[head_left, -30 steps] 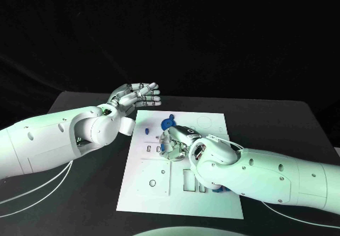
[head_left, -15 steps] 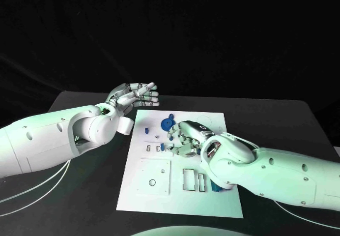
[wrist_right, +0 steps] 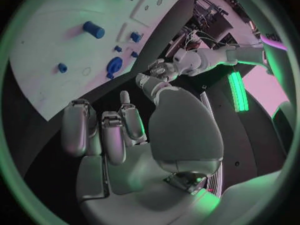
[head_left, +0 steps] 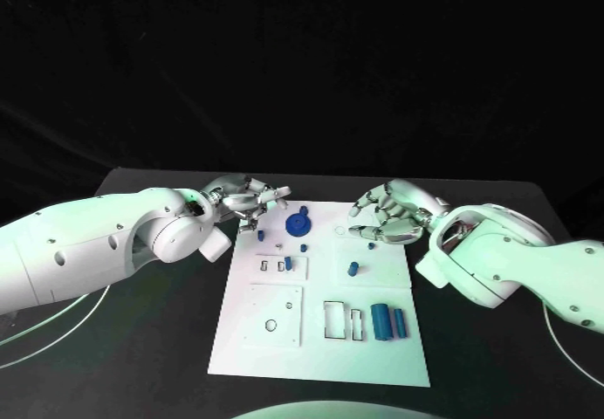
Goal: Assemble the parts on the task board
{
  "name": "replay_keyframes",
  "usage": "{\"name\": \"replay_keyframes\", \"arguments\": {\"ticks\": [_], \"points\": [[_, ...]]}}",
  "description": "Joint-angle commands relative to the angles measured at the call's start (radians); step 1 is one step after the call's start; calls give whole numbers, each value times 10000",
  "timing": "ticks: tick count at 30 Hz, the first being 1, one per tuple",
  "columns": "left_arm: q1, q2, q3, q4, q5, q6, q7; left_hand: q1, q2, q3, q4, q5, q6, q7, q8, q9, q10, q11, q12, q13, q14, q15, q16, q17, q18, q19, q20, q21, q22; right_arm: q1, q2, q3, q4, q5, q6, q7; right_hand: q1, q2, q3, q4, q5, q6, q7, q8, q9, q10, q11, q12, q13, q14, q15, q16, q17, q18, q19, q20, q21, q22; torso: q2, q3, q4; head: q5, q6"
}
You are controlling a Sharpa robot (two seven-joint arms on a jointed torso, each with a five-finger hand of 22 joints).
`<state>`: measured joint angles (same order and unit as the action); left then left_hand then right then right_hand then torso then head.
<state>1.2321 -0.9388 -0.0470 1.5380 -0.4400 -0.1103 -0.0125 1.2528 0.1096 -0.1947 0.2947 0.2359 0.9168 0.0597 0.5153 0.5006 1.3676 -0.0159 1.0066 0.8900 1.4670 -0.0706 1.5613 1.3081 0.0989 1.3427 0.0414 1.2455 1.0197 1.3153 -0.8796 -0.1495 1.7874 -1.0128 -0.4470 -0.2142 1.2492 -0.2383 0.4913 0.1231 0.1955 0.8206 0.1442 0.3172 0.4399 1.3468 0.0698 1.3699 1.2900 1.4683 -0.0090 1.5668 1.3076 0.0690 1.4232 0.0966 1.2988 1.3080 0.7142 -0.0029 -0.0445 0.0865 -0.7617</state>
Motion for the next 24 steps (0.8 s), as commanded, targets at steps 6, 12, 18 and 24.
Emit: {"name": "replay_keyframes", "arguments": {"ticks": [6,12,18,24], "points": [[15,157,0,289,-3247,2013,-4202,-142,747,-1100,-14,-86,-648,-118,1114,1741,533,-121,2510,2857,1038,-87,95,2627,-380,637,-93,1649,2510,207,-376,10,-362,1319,516,406,89,4,38,34,119,49,-1,52,20,72,-78,114,64,1025,2,40,2632,67,-54,2,-67,41,-209,112,19,62,-90],[17,437,-20,372,-3931,2639,-5253,672,1118,-1246,-32,417,-1430,168,379,1595,-717,122,623,835,1038,89,95,2627,-385,564,60,1692,2608,246,-397,12,-550,1263,612,333,89,-11,41,35,152,40,-2,57,23,73,-79,115,62,1025,1,40,2632,71,-63,1,-87,25,-256,150,25,98,-144],[18,593,-33,403,-4103,2756,-5554,1336,1438,-1393,-50,432,-1622,335,37,1449,-2472,306,-2037,-1788,926,237,-174,2218,-218,93,238,1120,1852,259,-411,11,-628,1082,646,244,84,-17,39,39,162,34,-2,57,24,72,-79,114,61,1025,0,40,2632,74,-68,0,-96,17,-257,159,16,110,-140],[19,656,-36,466,-4159,2789,-5698,1393,1532,-1646,-34,470,-1587,302,302,1568,-1627,272,-581,-482,1038,222,95,2627,-530,1023,235,2016,3379,263,-428,11,-685,976,666,167,82,-19,38,41,165,32,-1,58,24,72,-79,114,61,1025,0,40,2632,77,-74,0,-108,7,-228,151,16,90,-180]]}}
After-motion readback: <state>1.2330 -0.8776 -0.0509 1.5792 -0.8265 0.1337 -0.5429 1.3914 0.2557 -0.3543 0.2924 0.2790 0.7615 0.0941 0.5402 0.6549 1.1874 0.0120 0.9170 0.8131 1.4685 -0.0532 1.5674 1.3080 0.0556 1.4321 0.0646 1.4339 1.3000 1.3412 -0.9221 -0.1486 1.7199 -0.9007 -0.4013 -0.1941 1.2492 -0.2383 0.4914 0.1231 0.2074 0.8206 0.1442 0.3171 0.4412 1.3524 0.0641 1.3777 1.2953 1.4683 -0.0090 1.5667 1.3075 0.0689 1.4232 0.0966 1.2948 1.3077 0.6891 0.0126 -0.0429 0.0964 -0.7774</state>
